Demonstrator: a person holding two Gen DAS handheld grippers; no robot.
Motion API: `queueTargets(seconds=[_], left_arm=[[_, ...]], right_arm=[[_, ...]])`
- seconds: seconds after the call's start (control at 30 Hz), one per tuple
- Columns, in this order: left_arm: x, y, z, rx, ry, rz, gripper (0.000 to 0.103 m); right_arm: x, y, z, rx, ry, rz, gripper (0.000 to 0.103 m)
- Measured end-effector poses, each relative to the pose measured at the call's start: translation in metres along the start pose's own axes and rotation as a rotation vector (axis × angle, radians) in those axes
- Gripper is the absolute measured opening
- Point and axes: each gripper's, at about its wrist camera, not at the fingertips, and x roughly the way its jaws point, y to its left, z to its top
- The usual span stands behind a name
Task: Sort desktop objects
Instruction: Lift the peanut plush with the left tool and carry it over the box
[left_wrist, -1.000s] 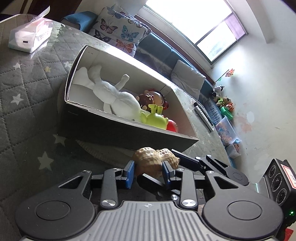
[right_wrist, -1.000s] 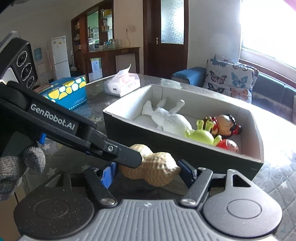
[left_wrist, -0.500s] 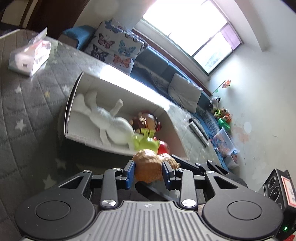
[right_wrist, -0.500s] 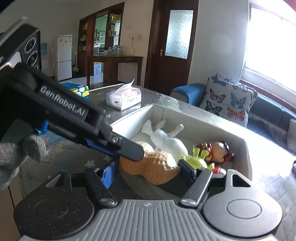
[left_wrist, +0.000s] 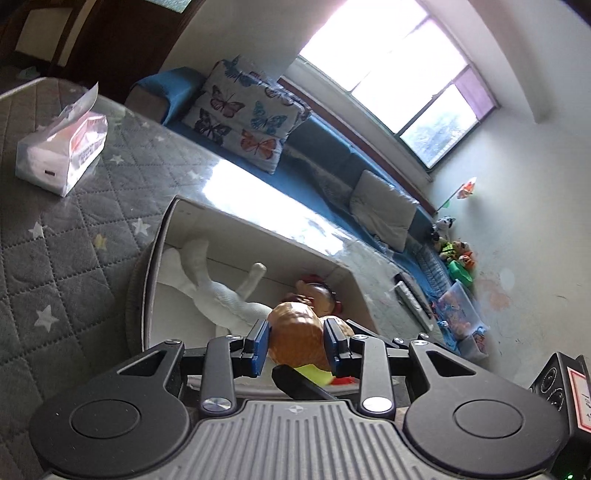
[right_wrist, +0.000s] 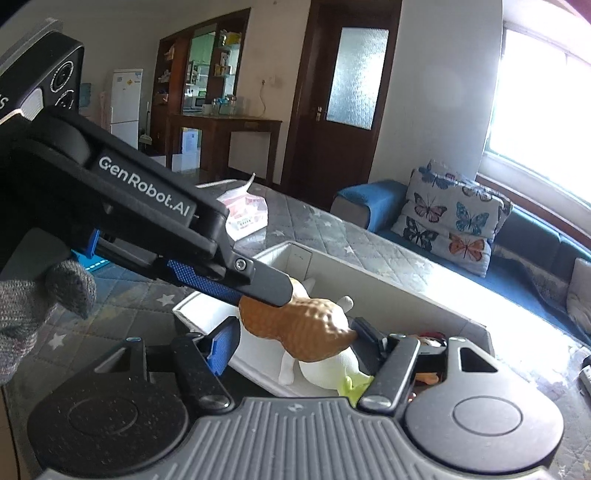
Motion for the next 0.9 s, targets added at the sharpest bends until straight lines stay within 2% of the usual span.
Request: queueTargets(seconds=[0.4, 0.9], left_arm=[[0.041, 0.023, 0.005, -0.037, 0.081, 0.043, 0.034], [0.054, 0.024, 0.005, -0.034, 0.114, 0.067, 0.037]], right_arm=[[0.048, -0.025, -0.007, 0.048, 0.125, 0.062, 0.066], [0.061, -0.028, -0.003, 0.021, 0.197, 0.09, 0.066]])
